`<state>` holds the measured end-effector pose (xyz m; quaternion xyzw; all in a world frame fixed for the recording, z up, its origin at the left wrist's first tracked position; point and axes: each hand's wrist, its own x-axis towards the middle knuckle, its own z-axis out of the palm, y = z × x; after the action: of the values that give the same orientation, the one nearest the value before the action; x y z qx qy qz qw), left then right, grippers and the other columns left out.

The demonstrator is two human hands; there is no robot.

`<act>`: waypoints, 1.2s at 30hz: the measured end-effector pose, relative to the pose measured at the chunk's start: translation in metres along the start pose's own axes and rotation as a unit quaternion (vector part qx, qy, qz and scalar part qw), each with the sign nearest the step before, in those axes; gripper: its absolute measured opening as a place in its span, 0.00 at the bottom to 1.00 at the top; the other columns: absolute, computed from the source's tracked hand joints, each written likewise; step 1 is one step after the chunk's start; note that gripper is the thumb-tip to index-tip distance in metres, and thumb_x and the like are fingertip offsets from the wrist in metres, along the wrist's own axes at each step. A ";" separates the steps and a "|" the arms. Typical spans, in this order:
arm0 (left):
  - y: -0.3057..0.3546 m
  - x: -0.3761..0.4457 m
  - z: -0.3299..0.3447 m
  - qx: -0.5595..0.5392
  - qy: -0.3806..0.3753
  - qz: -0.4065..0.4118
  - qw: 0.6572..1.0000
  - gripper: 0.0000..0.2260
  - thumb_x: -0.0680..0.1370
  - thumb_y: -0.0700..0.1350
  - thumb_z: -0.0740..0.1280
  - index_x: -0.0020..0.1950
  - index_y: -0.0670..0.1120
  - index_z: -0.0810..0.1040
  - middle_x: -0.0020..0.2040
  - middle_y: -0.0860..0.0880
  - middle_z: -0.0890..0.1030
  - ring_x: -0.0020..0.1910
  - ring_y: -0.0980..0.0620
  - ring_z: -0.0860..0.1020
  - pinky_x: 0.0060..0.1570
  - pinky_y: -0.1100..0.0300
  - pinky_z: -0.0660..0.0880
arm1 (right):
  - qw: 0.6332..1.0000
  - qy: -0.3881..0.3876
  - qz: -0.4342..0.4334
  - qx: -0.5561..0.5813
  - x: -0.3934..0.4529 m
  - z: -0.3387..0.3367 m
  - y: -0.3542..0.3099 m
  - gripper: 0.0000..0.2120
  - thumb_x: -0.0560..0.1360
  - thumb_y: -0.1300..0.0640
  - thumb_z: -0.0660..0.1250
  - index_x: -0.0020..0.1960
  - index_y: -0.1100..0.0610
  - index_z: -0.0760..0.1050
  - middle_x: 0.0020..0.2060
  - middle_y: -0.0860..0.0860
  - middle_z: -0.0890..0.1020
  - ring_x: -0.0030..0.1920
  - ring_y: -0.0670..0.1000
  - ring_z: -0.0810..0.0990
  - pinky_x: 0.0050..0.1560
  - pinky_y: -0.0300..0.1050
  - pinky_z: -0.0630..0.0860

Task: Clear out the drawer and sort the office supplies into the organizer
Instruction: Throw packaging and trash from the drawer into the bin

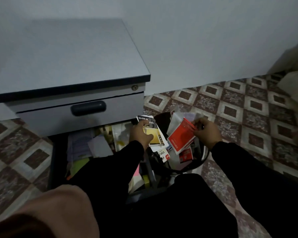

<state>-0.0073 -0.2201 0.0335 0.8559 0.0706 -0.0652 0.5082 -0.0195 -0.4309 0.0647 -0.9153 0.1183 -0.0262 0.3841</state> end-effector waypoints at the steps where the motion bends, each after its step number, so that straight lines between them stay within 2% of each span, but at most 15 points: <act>1: 0.002 0.005 0.010 0.007 -0.009 -0.003 1.000 0.24 0.71 0.33 0.68 0.65 0.47 0.73 0.58 0.43 0.75 0.44 0.46 0.75 0.41 0.64 0.69 | 1.000 -0.004 0.008 -0.007 0.004 0.000 0.006 0.05 0.72 0.65 0.67 0.48 0.62 0.76 0.31 0.47 0.73 0.33 0.47 0.70 0.30 0.31 0.65; 4: 0.003 0.019 0.034 0.027 -0.034 -0.009 0.999 0.24 0.72 0.33 0.67 0.67 0.48 0.71 0.63 0.42 0.73 0.47 0.45 0.75 0.43 0.63 0.69 | 1.000 -0.017 0.021 -0.007 0.015 0.005 0.022 0.03 0.73 0.62 0.67 0.47 0.60 0.75 0.35 0.50 0.75 0.37 0.50 0.72 0.37 0.41 0.65; 6: 0.001 0.026 0.046 0.032 -0.048 -0.015 0.998 0.25 0.73 0.33 0.67 0.68 0.47 0.70 0.64 0.42 0.72 0.50 0.44 0.76 0.44 0.62 0.69 | 0.999 -0.024 0.021 0.007 0.022 0.011 0.032 0.03 0.73 0.62 0.68 0.46 0.59 0.74 0.37 0.51 0.76 0.38 0.50 0.72 0.35 0.40 0.64; 8: -0.005 0.033 0.055 0.032 -0.055 -0.024 0.998 0.24 0.74 0.33 0.66 0.68 0.47 0.69 0.61 0.42 0.72 0.44 0.46 0.76 0.42 0.60 0.70 | 0.999 -0.032 0.026 0.010 0.028 0.018 0.041 0.04 0.74 0.61 0.68 0.47 0.59 0.73 0.37 0.49 0.75 0.39 0.50 0.73 0.36 0.41 0.65; 10: -0.011 0.040 0.062 0.031 -0.067 -0.042 0.996 0.24 0.75 0.32 0.65 0.70 0.46 0.68 0.52 0.43 0.74 0.37 0.47 0.73 0.40 0.58 0.72 | 0.999 -0.044 0.032 0.010 0.034 0.027 0.050 0.04 0.74 0.62 0.67 0.48 0.57 0.73 0.35 0.48 0.75 0.40 0.51 0.74 0.40 0.41 0.65; 11: -0.014 0.043 0.063 0.019 -0.078 -0.057 0.995 0.25 0.75 0.32 0.65 0.71 0.47 0.67 0.53 0.43 0.75 0.41 0.45 0.75 0.43 0.56 0.75 | 0.998 -0.050 0.036 0.008 0.037 0.032 0.055 0.04 0.74 0.62 0.67 0.48 0.56 0.72 0.35 0.48 0.74 0.41 0.52 0.74 0.42 0.42 0.66; 12: -0.016 0.045 0.064 0.000 -0.090 -0.075 0.993 0.27 0.76 0.32 0.65 0.72 0.48 0.65 0.60 0.43 0.74 0.49 0.43 0.76 0.49 0.54 0.77 | 0.997 -0.056 0.045 0.007 0.039 0.037 0.058 0.05 0.75 0.61 0.66 0.48 0.55 0.71 0.35 0.49 0.74 0.42 0.53 0.74 0.43 0.42 0.67; 14: -0.021 0.048 0.063 -0.013 -0.106 -0.095 0.990 0.28 0.76 0.33 0.66 0.74 0.49 0.63 0.71 0.43 0.66 0.64 0.42 0.72 0.59 0.48 0.75 | 0.994 -0.078 0.077 -0.003 0.042 0.044 0.063 0.05 0.76 0.60 0.64 0.51 0.55 0.70 0.38 0.52 0.74 0.43 0.56 0.75 0.46 0.48 0.72; 17: -0.031 0.048 0.056 -0.014 -0.104 -0.097 0.990 0.27 0.76 0.34 0.67 0.73 0.47 0.65 0.73 0.43 0.64 0.69 0.42 0.67 0.64 0.46 0.71 | 0.988 -0.100 0.111 -0.045 0.043 0.052 0.070 0.12 0.76 0.63 0.63 0.59 0.56 0.70 0.46 0.58 0.76 0.47 0.60 0.76 0.51 0.57 0.75; 20: -0.039 0.046 0.042 -0.020 -0.086 -0.095 0.992 0.23 0.75 0.36 0.68 0.69 0.45 0.70 0.71 0.43 0.68 0.66 0.42 0.70 0.62 0.45 0.72 | 0.990 -0.083 0.107 -0.023 0.040 0.055 0.067 0.16 0.75 0.63 0.66 0.61 0.57 0.71 0.51 0.58 0.78 0.48 0.56 0.76 0.47 0.49 0.72; 24: -0.042 0.038 0.017 -0.074 -0.059 -0.099 0.991 0.19 0.73 0.33 0.69 0.63 0.43 0.74 0.66 0.42 0.72 0.62 0.42 0.73 0.59 0.46 0.74 | 0.992 -0.077 0.094 0.037 0.033 0.059 0.046 0.14 0.72 0.66 0.68 0.56 0.57 0.73 0.45 0.54 0.76 0.47 0.55 0.75 0.47 0.47 0.72; 28: -0.041 0.023 -0.017 -0.138 -0.043 -0.086 0.986 0.16 0.73 0.30 0.68 0.59 0.43 0.75 0.62 0.40 0.72 0.53 0.45 0.74 0.50 0.49 0.75 | 0.983 -0.125 0.063 0.114 0.017 0.071 0.010 0.15 0.71 0.71 0.67 0.53 0.57 0.73 0.41 0.52 0.74 0.42 0.53 0.75 0.48 0.53 0.76; 31: -0.044 0.008 -0.048 -0.140 -0.033 -0.058 0.988 0.18 0.74 0.31 0.67 0.62 0.41 0.74 0.59 0.41 0.72 0.45 0.50 0.75 0.40 0.58 0.74 | 0.970 -0.162 0.037 0.174 0.001 0.083 -0.022 0.15 0.70 0.73 0.67 0.51 0.57 0.73 0.39 0.50 0.74 0.39 0.52 0.75 0.46 0.55 0.78; 33: -0.048 -0.003 -0.071 -0.144 -0.021 -0.035 0.989 0.18 0.74 0.30 0.67 0.62 0.41 0.74 0.55 0.43 0.72 0.40 0.55 0.74 0.33 0.65 0.73 | 0.957 -0.189 0.020 0.220 -0.010 0.091 -0.042 0.15 0.70 0.75 0.65 0.51 0.59 0.72 0.37 0.51 0.74 0.38 0.52 0.74 0.40 0.48 0.78; 36: -0.064 -0.022 -0.105 -0.152 -0.001 -0.031 0.988 0.17 0.74 0.31 0.67 0.62 0.41 0.73 0.54 0.45 0.72 0.39 0.56 0.73 0.34 0.65 0.72 | 0.936 -0.236 0.013 0.263 -0.026 0.107 -0.067 0.15 0.72 0.76 0.63 0.52 0.60 0.71 0.38 0.52 0.73 0.36 0.52 0.74 0.33 0.38 0.76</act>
<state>-0.0367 -0.0988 0.0321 0.7662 0.1052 -0.0701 0.6300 -0.0171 -0.3051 0.0381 -0.7600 0.0253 0.1651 0.6281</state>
